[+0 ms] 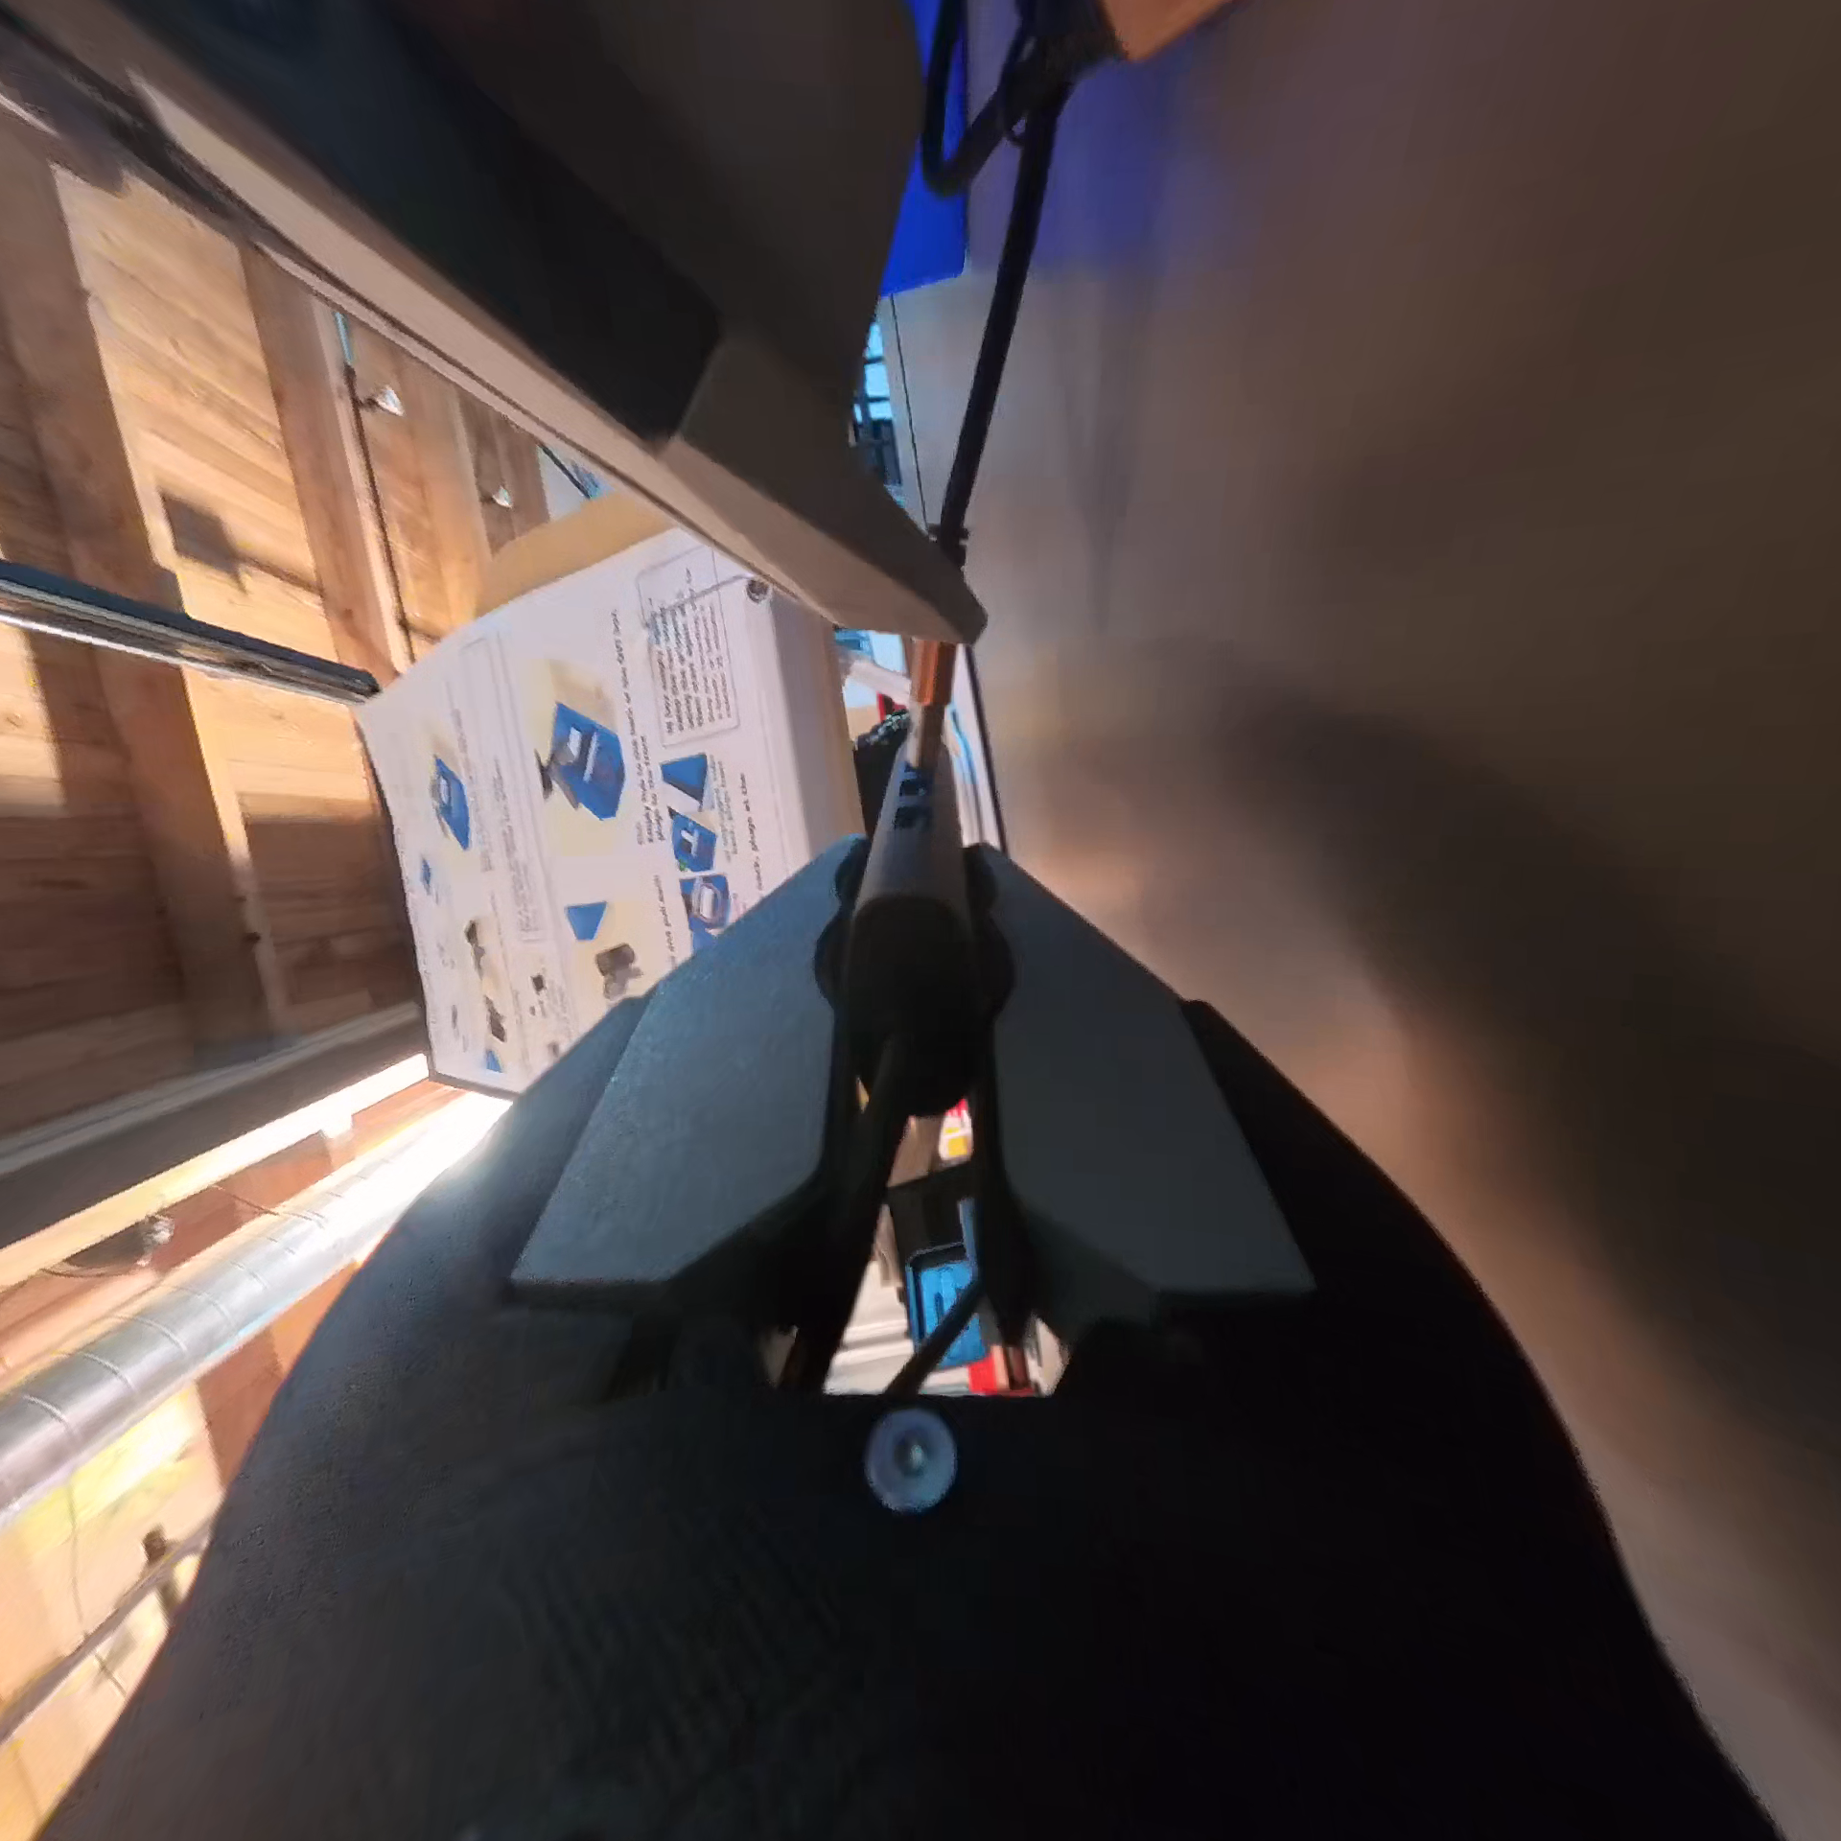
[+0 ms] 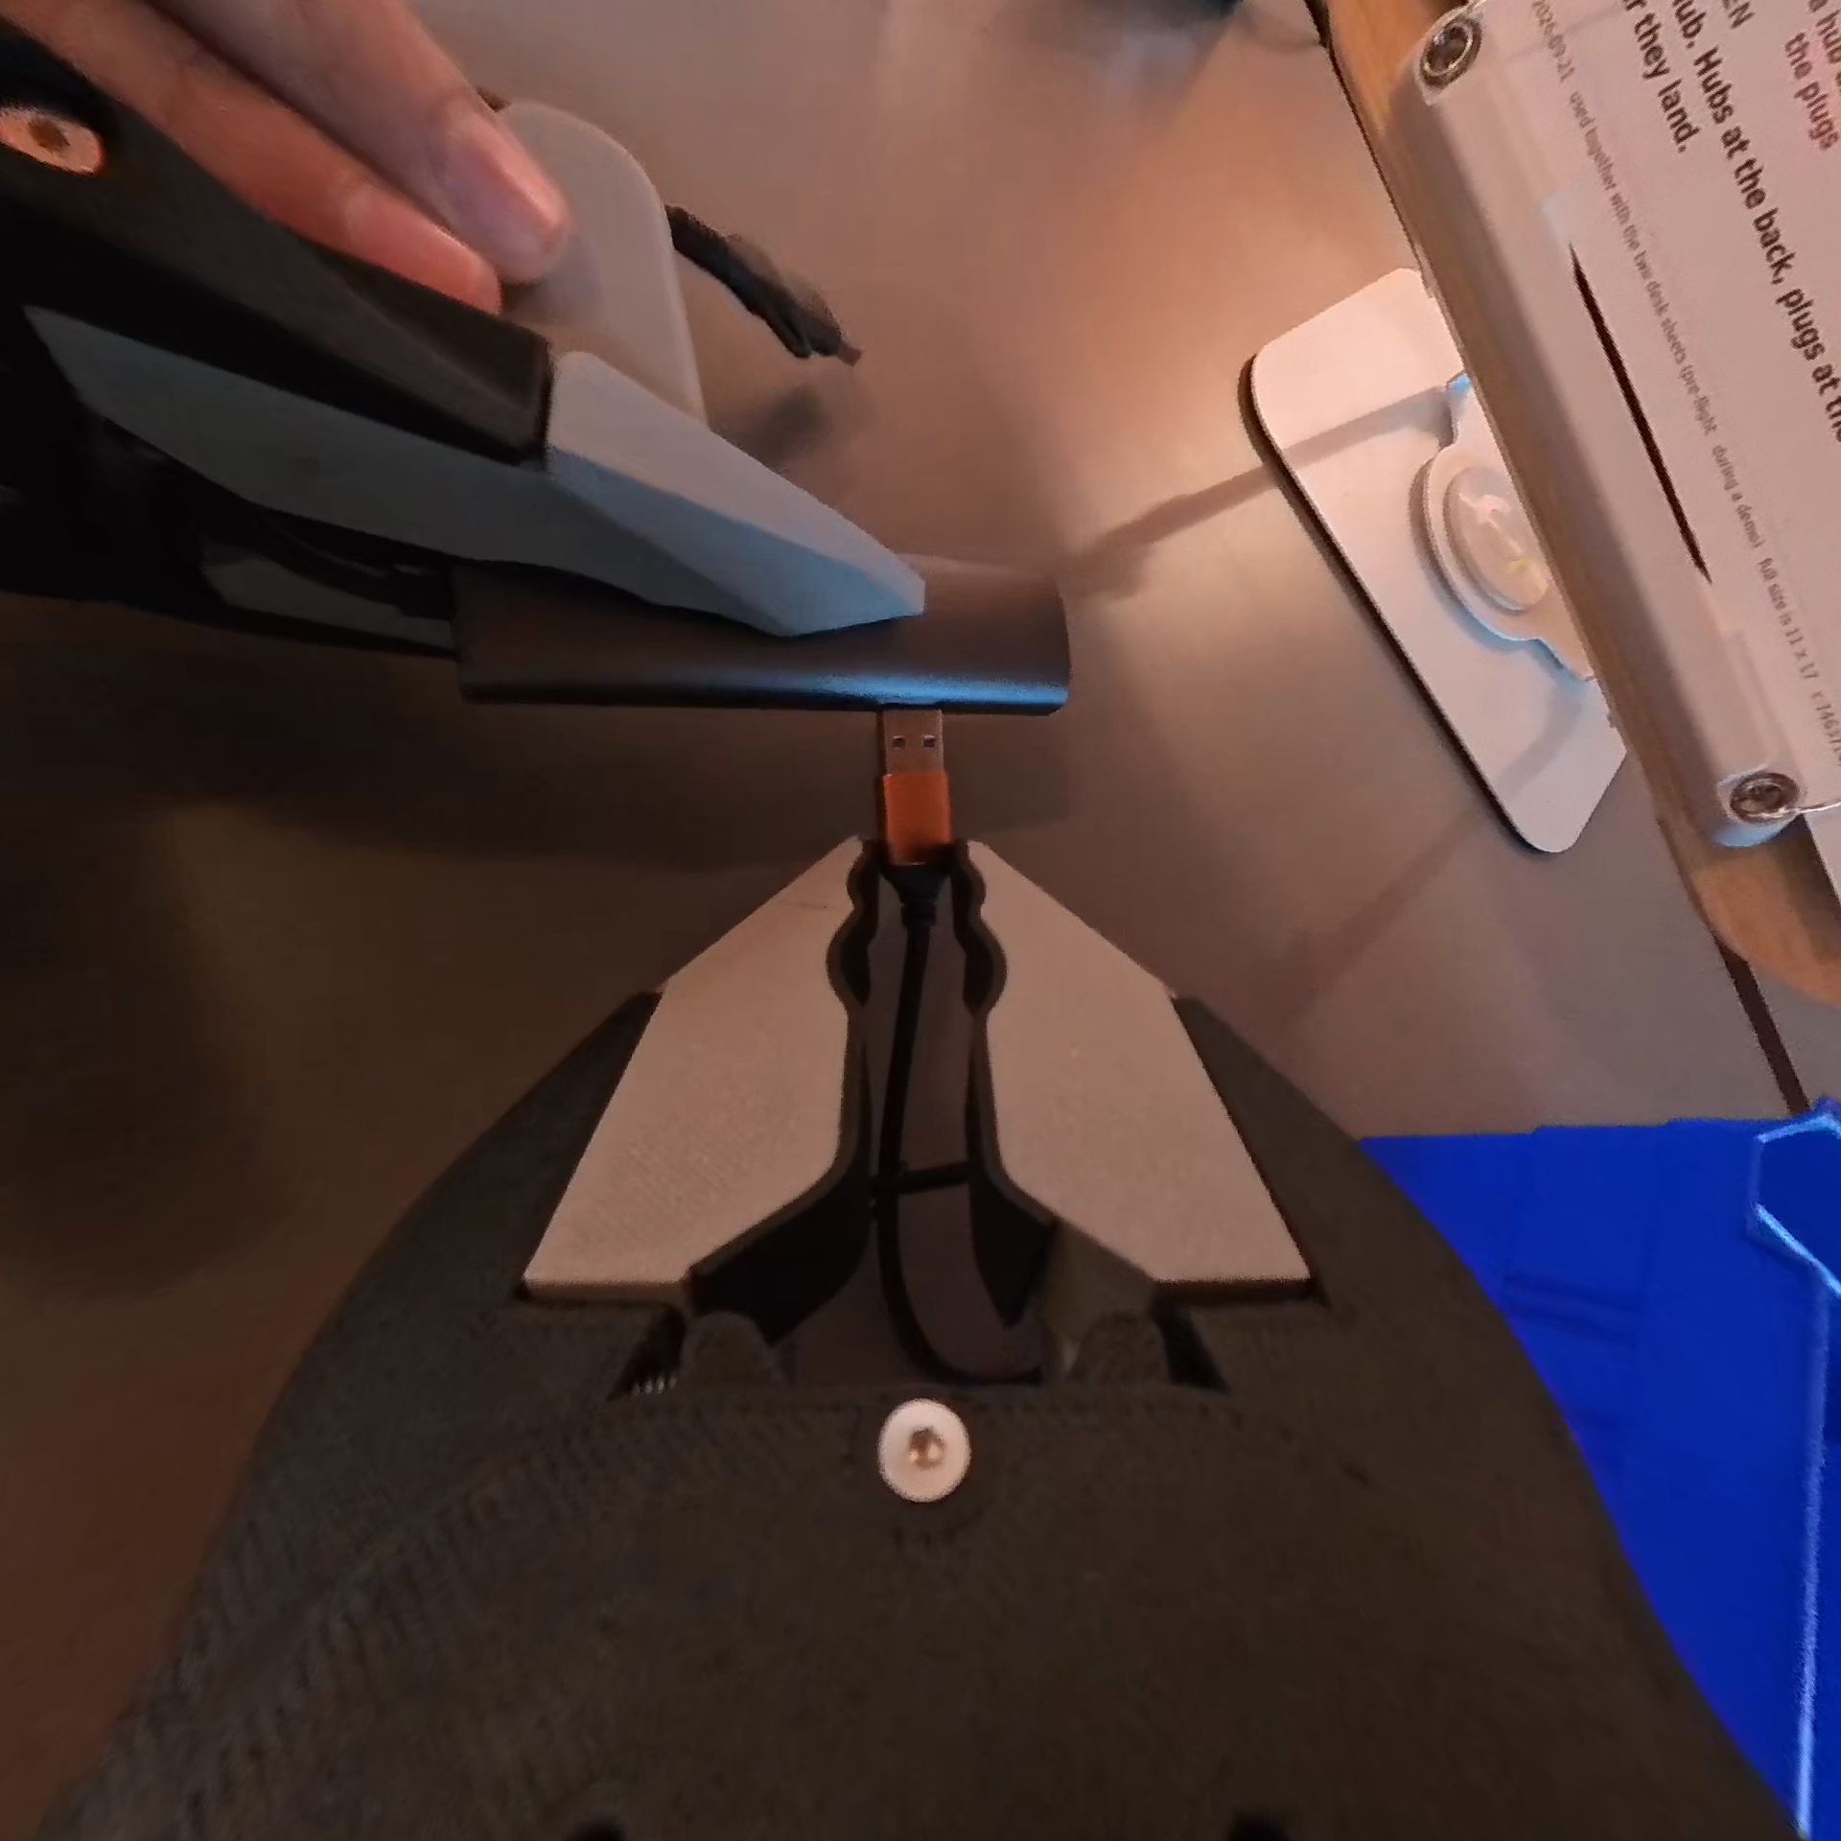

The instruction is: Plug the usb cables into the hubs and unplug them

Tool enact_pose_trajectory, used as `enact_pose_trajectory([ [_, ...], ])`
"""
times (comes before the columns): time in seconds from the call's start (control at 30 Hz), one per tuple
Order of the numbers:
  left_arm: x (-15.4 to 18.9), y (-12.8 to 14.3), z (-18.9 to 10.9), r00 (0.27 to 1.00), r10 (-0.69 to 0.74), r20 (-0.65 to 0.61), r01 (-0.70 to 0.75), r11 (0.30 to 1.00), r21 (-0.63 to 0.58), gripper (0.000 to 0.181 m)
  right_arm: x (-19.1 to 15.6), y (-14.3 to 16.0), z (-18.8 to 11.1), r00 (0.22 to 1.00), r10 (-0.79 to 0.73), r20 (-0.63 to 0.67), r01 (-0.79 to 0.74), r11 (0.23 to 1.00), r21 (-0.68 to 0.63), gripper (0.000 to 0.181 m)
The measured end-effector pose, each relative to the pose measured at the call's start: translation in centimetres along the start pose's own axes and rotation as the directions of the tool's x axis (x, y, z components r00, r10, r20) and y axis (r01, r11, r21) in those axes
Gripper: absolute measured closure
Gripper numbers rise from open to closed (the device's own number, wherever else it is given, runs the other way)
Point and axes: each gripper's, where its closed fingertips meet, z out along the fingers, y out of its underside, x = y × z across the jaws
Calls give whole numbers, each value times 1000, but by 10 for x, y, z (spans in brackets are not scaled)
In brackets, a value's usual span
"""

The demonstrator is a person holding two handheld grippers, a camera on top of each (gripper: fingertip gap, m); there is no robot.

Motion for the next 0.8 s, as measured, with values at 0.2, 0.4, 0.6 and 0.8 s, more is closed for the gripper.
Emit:
enact_pose_trajectory([
  [0.2, 0, -1, -3, 999, -33, -19, 33, 999, 8, 165, -1, -1, -2, 1000, 2, 16, -3, 1000, 13, 170],
  [0.4, 0, -3, -5, 999, -36, -27, 36, 999, 22, 165, -5, -1, -4, 998, 4, 65, -6, 999, 37, 170],
  [0.6, 0, -5, -6, 997, -61, -40, 63, 997, 36, 165, -5, -2, -7, 993, 52, 106, -58, 996, 61, 170],
  [0.8, -1, -7, -8, 997, -59, -39, 61, 997, 44, 165, -10, 0, -5, 983, 89, 163, -98, 994, 48, 170],
])
